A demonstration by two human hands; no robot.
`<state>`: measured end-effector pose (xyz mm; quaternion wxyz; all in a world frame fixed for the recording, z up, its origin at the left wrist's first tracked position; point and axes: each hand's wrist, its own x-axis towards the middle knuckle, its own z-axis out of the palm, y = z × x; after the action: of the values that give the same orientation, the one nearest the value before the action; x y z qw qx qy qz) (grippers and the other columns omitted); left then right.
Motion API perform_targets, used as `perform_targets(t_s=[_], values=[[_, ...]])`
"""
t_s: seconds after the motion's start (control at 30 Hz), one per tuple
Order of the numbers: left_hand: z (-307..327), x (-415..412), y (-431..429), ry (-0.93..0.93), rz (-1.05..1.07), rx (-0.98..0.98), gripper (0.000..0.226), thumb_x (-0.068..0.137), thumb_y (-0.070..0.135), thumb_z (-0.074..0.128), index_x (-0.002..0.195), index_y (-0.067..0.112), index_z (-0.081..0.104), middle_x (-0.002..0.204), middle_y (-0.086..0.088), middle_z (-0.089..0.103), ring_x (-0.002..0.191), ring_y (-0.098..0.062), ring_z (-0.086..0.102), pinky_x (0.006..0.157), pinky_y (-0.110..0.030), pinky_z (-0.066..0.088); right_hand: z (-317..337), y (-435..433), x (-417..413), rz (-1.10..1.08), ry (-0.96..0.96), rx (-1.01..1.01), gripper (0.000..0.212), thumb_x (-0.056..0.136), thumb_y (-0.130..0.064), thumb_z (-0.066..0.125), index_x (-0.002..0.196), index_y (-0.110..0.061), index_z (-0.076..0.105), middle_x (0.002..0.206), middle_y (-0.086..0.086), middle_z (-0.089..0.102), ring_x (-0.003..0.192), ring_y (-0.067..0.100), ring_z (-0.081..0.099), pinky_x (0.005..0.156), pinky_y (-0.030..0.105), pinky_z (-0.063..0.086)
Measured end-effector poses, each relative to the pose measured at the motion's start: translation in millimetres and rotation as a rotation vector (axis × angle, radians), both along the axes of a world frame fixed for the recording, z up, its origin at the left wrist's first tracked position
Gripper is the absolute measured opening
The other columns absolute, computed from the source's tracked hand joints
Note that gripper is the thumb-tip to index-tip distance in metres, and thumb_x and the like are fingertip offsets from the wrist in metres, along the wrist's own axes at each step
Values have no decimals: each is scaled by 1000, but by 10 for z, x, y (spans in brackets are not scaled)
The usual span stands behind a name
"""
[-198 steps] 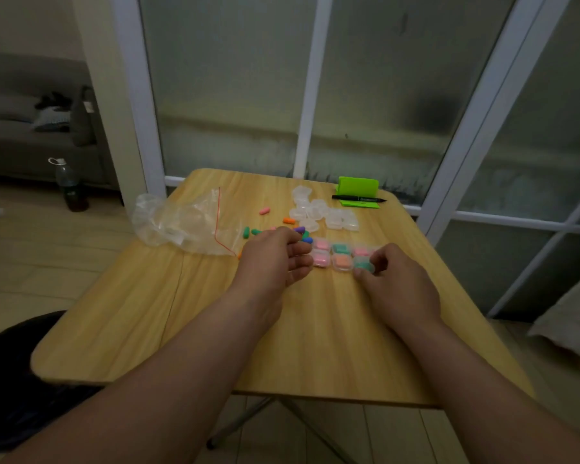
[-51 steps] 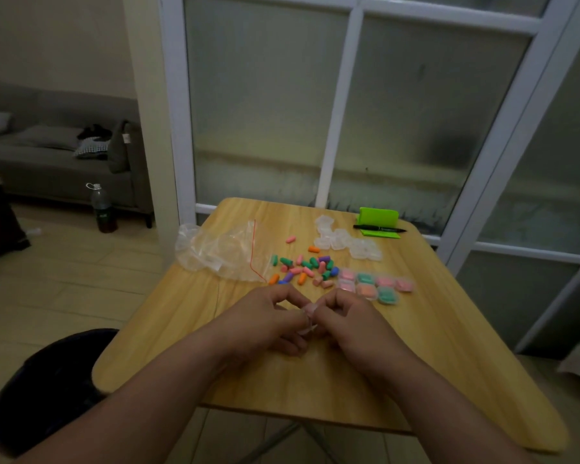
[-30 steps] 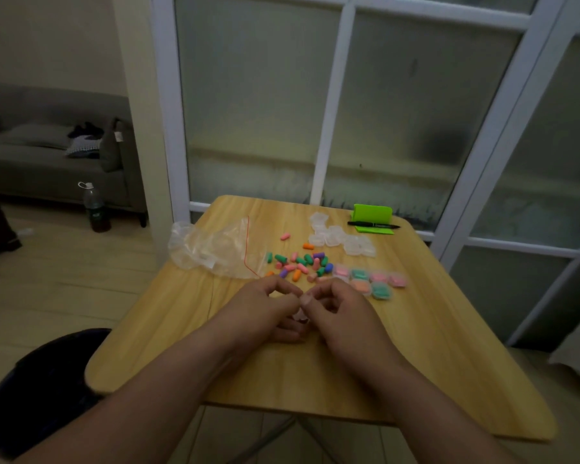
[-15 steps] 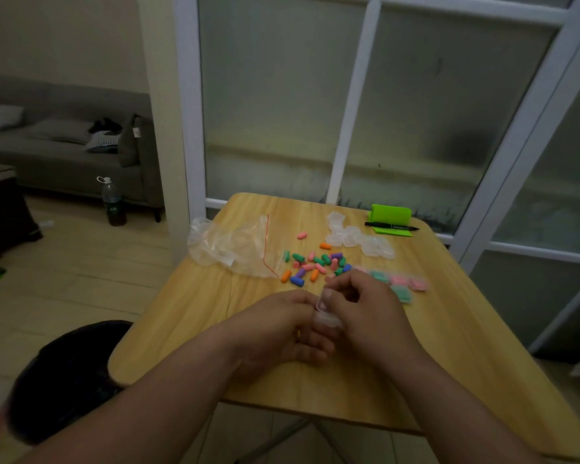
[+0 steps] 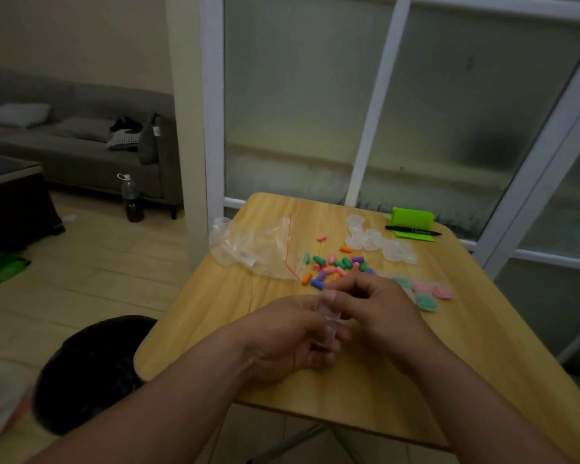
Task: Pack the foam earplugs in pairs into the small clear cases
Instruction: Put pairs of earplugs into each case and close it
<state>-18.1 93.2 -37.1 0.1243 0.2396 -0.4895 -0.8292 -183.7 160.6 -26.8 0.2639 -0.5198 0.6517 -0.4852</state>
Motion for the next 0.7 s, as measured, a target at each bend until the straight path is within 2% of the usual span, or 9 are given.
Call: perform_targets(t_s=[0.07, 0.13, 0.23, 0.3, 0.4, 0.5, 0.6, 0.7], values=[[19, -5, 8, -24, 32, -9, 43, 97, 0, 49, 139, 1, 55, 84, -7, 62, 64, -13, 55, 56, -23, 45, 20, -15, 10, 59, -40, 39, 9, 96, -24, 75, 94, -18, 82, 91, -1, 79, 86, 10, 73, 75, 22, 57], [67, -18, 6, -57, 89, 1, 36, 100, 21, 54, 130, 4, 60, 78, -3, 58, 61, -12, 49, 55, -24, 37, 80, -34, -49, 28, -63, 56, 19, 100, -33, 69, 97, -20, 82, 92, -2, 79, 87, 11, 71, 76, 27, 57], [130, -30, -35, -80, 220, 103, 48, 103, 52, 49, 118, 9, 65, 71, -1, 55, 58, -13, 48, 51, -24, 35, 128, -114, -257, -190, -97, 3, 26, 103, -38, 64, 97, -20, 82, 92, 0, 80, 84, 15, 69, 75, 35, 54], [123, -36, -81, -56, 316, 174, 54, 103, 58, 45, 112, 9, 65, 68, -2, 55, 56, -14, 48, 48, -23, 36, 127, -166, -406, -354, -89, -40, 23, 104, -31, 64, 94, -18, 79, 91, 7, 78, 80, 17, 68, 69, 33, 54], [104, -48, -118, -29, 410, 223, 54, 104, 57, 46, 104, 8, 68, 69, -5, 58, 56, -15, 50, 47, -24, 39, 45, -238, -555, -443, 173, -55, 15, 103, -24, 65, 94, -20, 77, 92, -1, 75, 87, 15, 69, 67, 29, 50], [113, -68, -122, 3, 447, 255, 53, 104, 58, 47, 109, 9, 66, 71, -6, 61, 57, -16, 51, 49, -25, 41, -31, -347, -514, -380, 380, -11, 14, 101, -18, 65, 96, -26, 75, 89, -9, 74, 73, 1, 68, 64, 27, 49], [99, -87, -148, 33, 482, 255, 59, 103, 61, 49, 118, 7, 67, 76, -8, 66, 59, -16, 54, 49, -25, 46, -98, -451, -476, -346, 576, 23, 15, 97, -18, 68, 100, -31, 74, 97, -11, 70, 87, 11, 68, 80, 37, 57], [91, -95, -152, 22, 492, 249, 60, 102, 63, 48, 116, 8, 68, 76, -7, 67, 56, -15, 53, 48, -25, 46, -93, -470, -462, -327, 745, 73, 15, 96, -23, 70, 106, -33, 75, 103, -9, 64, 97, 14, 63, 84, 40, 56]])
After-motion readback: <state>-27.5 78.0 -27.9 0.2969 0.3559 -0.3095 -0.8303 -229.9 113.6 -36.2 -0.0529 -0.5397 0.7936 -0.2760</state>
